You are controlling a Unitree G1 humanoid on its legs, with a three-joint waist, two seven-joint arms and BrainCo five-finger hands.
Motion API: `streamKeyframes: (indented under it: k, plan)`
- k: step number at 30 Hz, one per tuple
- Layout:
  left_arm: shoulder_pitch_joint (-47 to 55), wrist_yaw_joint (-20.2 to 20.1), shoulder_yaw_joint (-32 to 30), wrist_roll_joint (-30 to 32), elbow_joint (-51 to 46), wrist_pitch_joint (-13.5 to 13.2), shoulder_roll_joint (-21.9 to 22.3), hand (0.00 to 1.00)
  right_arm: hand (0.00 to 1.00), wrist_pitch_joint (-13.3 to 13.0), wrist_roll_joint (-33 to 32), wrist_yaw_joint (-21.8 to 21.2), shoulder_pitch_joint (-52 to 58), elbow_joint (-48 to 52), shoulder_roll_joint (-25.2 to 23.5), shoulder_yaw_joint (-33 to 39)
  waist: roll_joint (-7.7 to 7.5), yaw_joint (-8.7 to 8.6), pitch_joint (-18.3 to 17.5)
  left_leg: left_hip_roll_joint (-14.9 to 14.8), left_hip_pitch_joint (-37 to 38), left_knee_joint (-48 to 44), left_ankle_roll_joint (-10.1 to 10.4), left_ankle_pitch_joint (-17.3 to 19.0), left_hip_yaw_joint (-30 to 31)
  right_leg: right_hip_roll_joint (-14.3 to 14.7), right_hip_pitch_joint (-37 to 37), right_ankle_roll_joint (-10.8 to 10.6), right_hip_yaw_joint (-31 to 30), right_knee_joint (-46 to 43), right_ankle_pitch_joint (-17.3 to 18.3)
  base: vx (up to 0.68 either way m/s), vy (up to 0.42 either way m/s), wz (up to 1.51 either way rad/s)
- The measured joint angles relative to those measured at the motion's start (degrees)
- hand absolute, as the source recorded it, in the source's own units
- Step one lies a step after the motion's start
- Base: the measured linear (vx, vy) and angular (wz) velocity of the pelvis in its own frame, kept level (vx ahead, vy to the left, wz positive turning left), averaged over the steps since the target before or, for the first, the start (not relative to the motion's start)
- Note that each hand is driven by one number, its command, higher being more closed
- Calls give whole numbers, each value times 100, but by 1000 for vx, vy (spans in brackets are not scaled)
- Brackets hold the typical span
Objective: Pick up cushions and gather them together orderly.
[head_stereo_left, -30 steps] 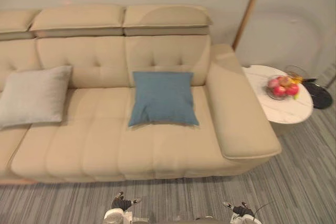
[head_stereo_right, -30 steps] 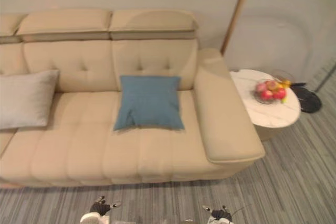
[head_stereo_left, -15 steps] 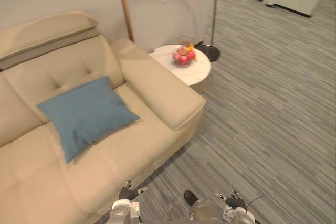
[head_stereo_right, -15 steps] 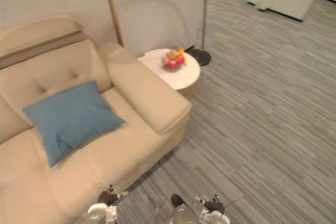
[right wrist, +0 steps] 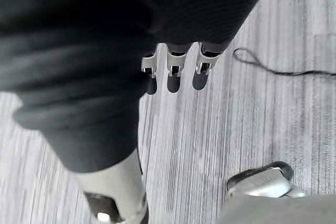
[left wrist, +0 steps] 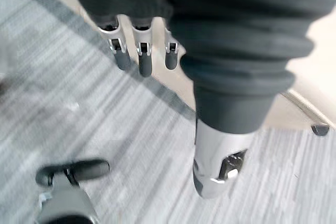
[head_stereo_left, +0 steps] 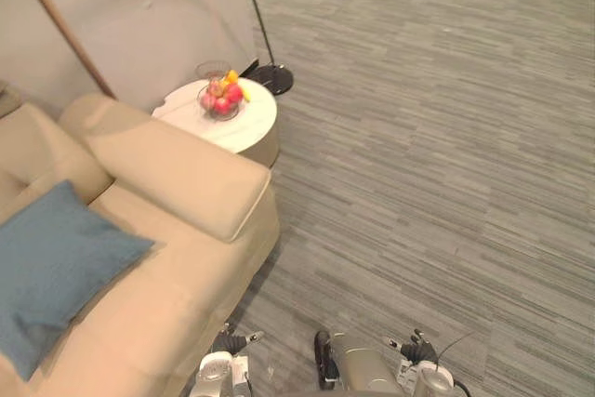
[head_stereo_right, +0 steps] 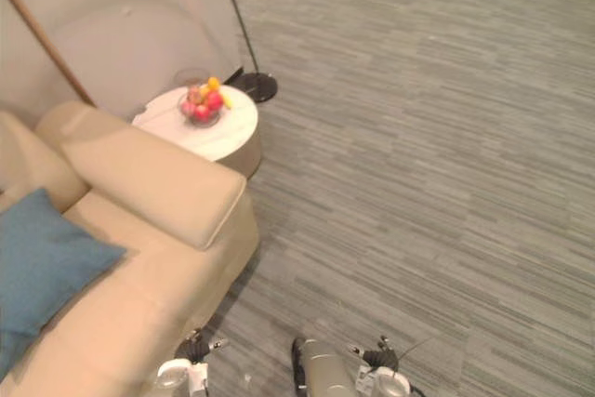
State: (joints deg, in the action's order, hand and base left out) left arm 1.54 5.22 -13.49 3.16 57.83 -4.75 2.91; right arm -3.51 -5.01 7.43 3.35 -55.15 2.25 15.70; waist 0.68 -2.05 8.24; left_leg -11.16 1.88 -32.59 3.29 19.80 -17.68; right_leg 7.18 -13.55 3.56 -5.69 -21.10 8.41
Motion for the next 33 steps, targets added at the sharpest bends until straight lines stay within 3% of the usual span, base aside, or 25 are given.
streamKeyframes:
  k: [3,4,5,6,7,8,9,10,12,15,16,17,18,19,21,22,23,25,27,29,30,31,33]
  plan:
    - [5,7,-245,-66,-167,-80,69,0,0,5,1,-7,-87,-19,-75,-34,9,222,-2,580,-437,360,-78,-15,693,226,205,10,-676,373,-10,44,60,-127]
    - [15,6,-360,-103,-198,-110,77,0,0,6,2,-4,-130,-33,-134,-96,17,241,-7,859,-632,603,-104,-26,1226,363,302,45,-1057,670,-32,10,114,-167]
    - [25,9,-364,-112,-193,-113,118,0,0,0,4,-3,-174,-30,-135,-250,142,277,-75,1015,-715,1200,-166,79,1814,632,402,94,-1440,1100,-30,-2,116,-212]
    - [99,-6,-436,-111,-146,-117,116,0,0,4,18,-7,-244,-31,-132,-310,333,450,-139,900,-761,1335,-184,-11,1981,911,326,132,-1494,673,-43,50,154,-255]
    - [102,14,-725,-162,-185,-122,64,0,0,3,35,-6,-335,-21,-327,-297,243,571,-29,1065,-616,1277,-224,-29,1921,911,147,70,-1420,-547,189,160,185,-235]
    - [159,24,-809,-206,-225,-111,-28,0,0,2,40,-2,-264,-13,-424,-298,23,531,-48,1194,-456,1157,-269,-42,1663,685,517,-75,-1793,-437,301,231,203,-201]
    - [137,27,-797,-217,-160,-95,-47,0,0,12,42,-8,-226,-29,-389,-295,-30,528,-14,1104,-394,996,-308,56,1427,753,700,102,-2063,-323,477,192,150,-157]
    - [185,9,-775,-215,-141,-96,2,0,0,14,44,-6,-191,-24,-369,-294,126,536,-107,1003,-376,995,-286,144,1223,860,744,96,-2325,-162,433,197,132,-143]
    - [225,4,-689,-203,-160,-96,22,0,0,1,39,4,-45,43,-362,-290,108,469,-299,879,-324,1091,-303,72,633,888,535,31,-2449,-207,361,210,124,-132]
    - [152,-2,-510,-188,-163,-34,-15,0,0,-3,25,-2,-54,63,-373,-238,82,484,-282,849,-362,536,-222,20,106,907,199,-52,-1899,-675,112,167,108,-141]
    - [138,8,-430,-191,-168,-21,-37,0,0,-9,1,1,-119,48,-392,-221,-17,545,-245,802,-639,-128,-153,-110,169,782,144,-43,-1678,-897,59,82,32,-130]
    - [78,16,-231,-194,-166,-25,-61,0,0,-4,-4,-1,-189,20,-430,-82,43,522,-256,733,-616,349,-553,87,305,632,145,-96,-1292,-844,88,79,-3,-132]
    - [-2,25,27,-194,-196,-27,-58,0,0,-10,-6,-4,-181,10,-414,101,33,467,-218,627,-202,1394,-119,-182,218,270,119,-160,-444,-787,421,51,-21,-126]
    - [-65,32,180,-194,-203,-8,-56,0,0,5,-8,-23,-185,-3,-448,153,-6,501,-206,704,-62,1544,-166,-257,-126,-50,76,-152,57,-787,586,44,-4,-124]
    - [-122,25,452,-191,-39,7,-105,0,0,3,-12,-27,-204,-72,-470,251,13,496,-220,697,47,1554,-169,-255,-409,-467,72,-173,666,-352,478,105,29,-110]
    - [-216,20,600,-191,93,16,-171,0,0,-1,-15,-26,-221,-139,-447,300,9,459,-223,679,60,1554,-169,-256,-357,-447,99,-75,735,-177,394,176,-30,-92]
    - [-275,16,723,-189,188,23,-192,0,0,-30,-30,-22,-231,-207,-397,415,6,397,-227,646,115,1558,-164,-263,-309,-361,245,-41,653,-20,329,170,-95,-73]
    - [-260,3,785,-120,262,27,-129,0,0,-43,-197,-10,-222,-341,-291,691,147,388,-149,577,313,1404,-163,-263,-362,-214,467,-29,400,48,311,203,-92,-72]
    - [-256,-4,749,-92,230,30,-13,0,0,-35,-215,16,-61,-428,-178,815,240,324,-86,396,105,248,-118,-304,-333,-149,735,-21,349,72,318,155,-73,-59]
    - [-230,-28,548,-58,101,35,55,0,0,-31,-390,51,98,-273,-160,810,364,315,-40,0,-713,-1837,-647,-1136,-62,-42,1053,160,229,162,442,114,-34,-77]
    - [-182,-16,550,-49,23,32,14,0,0,-29,-403,55,158,-205,-151,766,337,388,-17,-99,-1080,-2543,-682,-1722,86,-41,1188,240,-13,160,536,177,96,-98]
    - [-146,-16,558,-50,-17,16,-3,0,0,-30,-405,59,172,-192,-146,755,357,407,-31,-94,-1210,-2803,-608,-1501,186,-22,1246,296,-175,145,611,225,145,-106]
    - [-134,-26,576,-53,-79,16,-7,0,0,4,-415,99,156,-194,-141,740,356,423,-32,118,-1584,-2560,-412,-720,515,-29,1434,370,-595,141,809,198,126,-91]
